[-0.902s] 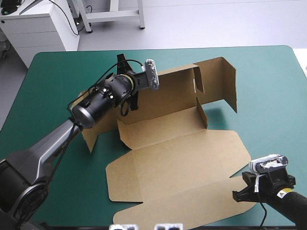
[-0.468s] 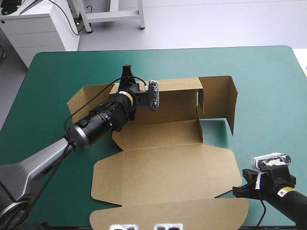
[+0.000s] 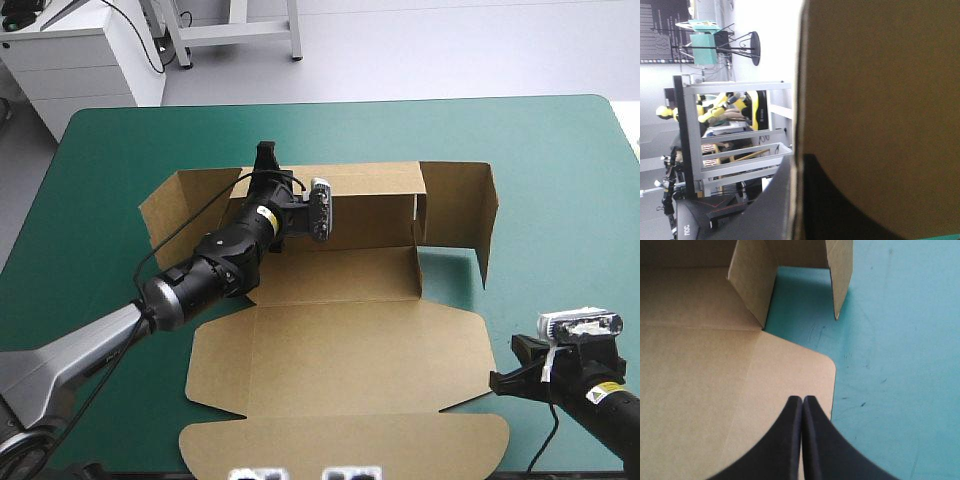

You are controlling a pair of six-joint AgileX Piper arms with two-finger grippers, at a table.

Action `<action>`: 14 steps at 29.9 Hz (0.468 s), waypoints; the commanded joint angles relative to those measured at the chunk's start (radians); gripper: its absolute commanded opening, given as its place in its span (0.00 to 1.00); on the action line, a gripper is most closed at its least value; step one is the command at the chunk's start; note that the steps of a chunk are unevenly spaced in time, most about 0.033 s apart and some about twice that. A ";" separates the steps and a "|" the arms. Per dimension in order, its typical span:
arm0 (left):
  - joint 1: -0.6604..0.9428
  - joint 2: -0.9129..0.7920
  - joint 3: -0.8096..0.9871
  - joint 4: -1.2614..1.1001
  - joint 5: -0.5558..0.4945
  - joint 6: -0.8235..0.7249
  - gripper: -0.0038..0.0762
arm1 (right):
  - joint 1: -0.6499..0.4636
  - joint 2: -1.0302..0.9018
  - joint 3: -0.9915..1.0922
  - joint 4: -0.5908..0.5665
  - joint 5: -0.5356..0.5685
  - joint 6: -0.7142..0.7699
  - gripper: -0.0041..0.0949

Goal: Fold the box

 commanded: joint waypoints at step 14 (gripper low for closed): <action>-0.006 -0.067 0.116 0.452 0.086 -0.511 0.04 | 0.000 0.335 -0.444 0.161 -0.063 -0.100 0.02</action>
